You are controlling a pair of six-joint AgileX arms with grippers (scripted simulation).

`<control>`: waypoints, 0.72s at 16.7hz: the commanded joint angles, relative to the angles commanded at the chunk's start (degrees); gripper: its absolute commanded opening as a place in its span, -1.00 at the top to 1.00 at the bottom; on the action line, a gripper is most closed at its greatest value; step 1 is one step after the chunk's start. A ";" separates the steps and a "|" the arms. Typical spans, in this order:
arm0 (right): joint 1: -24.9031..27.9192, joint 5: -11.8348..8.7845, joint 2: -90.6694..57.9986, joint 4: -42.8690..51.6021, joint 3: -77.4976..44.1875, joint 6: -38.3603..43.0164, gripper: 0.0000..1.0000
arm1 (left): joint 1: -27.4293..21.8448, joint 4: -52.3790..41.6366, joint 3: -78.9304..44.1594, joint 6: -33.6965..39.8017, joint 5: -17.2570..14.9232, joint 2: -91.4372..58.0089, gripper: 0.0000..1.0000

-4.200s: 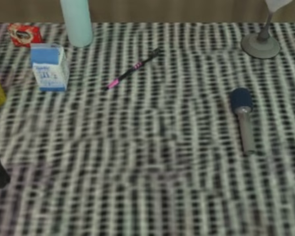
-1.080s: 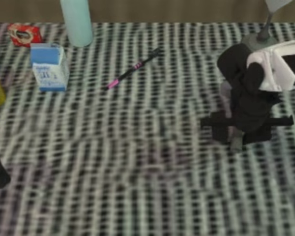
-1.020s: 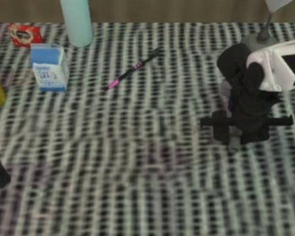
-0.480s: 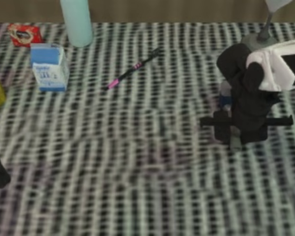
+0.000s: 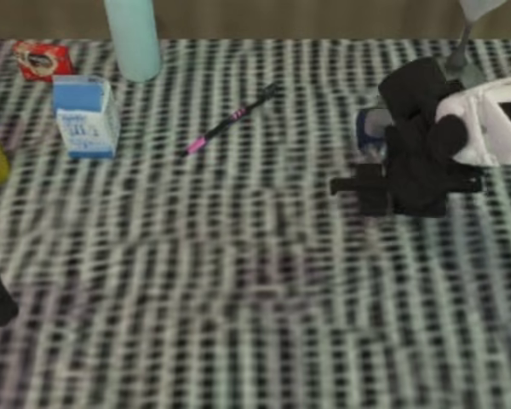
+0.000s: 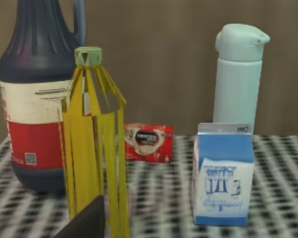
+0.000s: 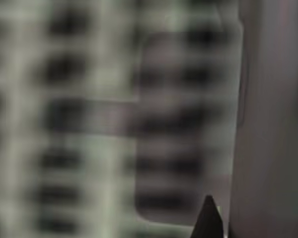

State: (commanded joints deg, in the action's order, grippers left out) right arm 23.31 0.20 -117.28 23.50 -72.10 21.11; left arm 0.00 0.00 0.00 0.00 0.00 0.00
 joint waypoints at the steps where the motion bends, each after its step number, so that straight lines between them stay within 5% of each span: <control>1: 0.01 -1.23 0.72 -4.11 1.06 -1.09 1.00 | 0.00 0.00 0.00 0.00 0.00 0.00 -1.00; 12: -0.10 -16.79 12.76 -59.07 17.05 -15.72 1.00 | 0.00 0.00 0.00 0.00 0.00 0.00 -1.00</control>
State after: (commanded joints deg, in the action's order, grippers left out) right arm 23.21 -16.60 -104.52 -35.57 -55.05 5.39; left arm 0.00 0.00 0.00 0.00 0.00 0.00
